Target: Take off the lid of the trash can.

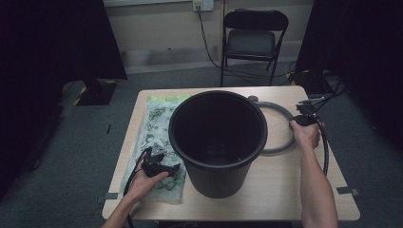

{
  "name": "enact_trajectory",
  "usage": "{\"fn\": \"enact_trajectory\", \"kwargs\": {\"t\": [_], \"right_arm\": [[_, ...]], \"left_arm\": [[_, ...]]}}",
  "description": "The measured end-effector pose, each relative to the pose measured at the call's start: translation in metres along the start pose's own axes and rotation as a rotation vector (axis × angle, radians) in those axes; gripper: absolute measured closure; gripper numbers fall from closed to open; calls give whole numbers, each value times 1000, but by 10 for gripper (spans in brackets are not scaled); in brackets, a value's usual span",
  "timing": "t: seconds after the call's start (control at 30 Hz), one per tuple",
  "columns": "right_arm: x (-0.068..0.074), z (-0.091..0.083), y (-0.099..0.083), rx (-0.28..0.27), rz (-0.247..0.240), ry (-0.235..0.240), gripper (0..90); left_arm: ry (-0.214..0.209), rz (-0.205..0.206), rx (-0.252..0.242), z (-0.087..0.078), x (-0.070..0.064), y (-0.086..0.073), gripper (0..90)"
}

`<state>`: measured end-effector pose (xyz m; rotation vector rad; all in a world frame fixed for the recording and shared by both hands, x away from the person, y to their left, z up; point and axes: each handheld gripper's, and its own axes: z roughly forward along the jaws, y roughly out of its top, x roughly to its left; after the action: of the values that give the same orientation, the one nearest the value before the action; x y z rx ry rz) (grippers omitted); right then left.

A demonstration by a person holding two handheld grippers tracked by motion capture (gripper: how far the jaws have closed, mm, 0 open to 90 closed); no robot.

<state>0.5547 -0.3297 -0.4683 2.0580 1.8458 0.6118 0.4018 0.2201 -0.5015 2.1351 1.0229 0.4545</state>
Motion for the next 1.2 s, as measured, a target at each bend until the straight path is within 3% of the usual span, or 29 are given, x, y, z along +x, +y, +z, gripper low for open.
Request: {"fn": "enact_trajectory", "kwargs": {"t": [0.17, 0.27, 0.37, 0.53, 0.7, 0.83, 0.9, 0.93, 1.03, 1.13, 1.17, 1.2], "right_arm": [[0, -3, -2, 6, -17, 33, 601], [3, -12, -6, -27, -43, 51, 558], [10, -25, -13, -58, -97, 51, 530], [16, -46, -26, -101, -171, 96, 520], [30, -60, -53, -122, -262, 154, 506], [42, -75, -81, -141, -327, 197, 493], [46, -80, -95, -144, -358, 220, 491], [49, -82, -102, -132, -378, 226, 488], [55, -86, -121, -124, -413, 251, 488], [60, -82, -138, -105, -449, 272, 488], [63, -80, -142, -95, -467, 261, 487], [66, -78, -145, -92, -488, 251, 485]], "left_arm": [[-4, -6, 2, 0, 0, 0, 107], [-4, -4, -9, 0, 1, -1, 107], [-14, 11, 13, -2, 3, -1, 108], [-2, -6, 11, -4, 7, -3, 107], [17, -20, 6, -6, 14, -5, 107], [18, -25, 40, -7, 15, -1, 117], [71, 3, 85, -12, 14, 5, 188], [83, -7, 65, -12, 11, 8, 204], [31, -51, 16, -16, 9, 17, 201], [22, -32, 20, -9, 6, 25, 215], [-13, -52, 17, -5, 6, 26, 227], [6, -27, 65, -1, 3, 29, 222]]}}
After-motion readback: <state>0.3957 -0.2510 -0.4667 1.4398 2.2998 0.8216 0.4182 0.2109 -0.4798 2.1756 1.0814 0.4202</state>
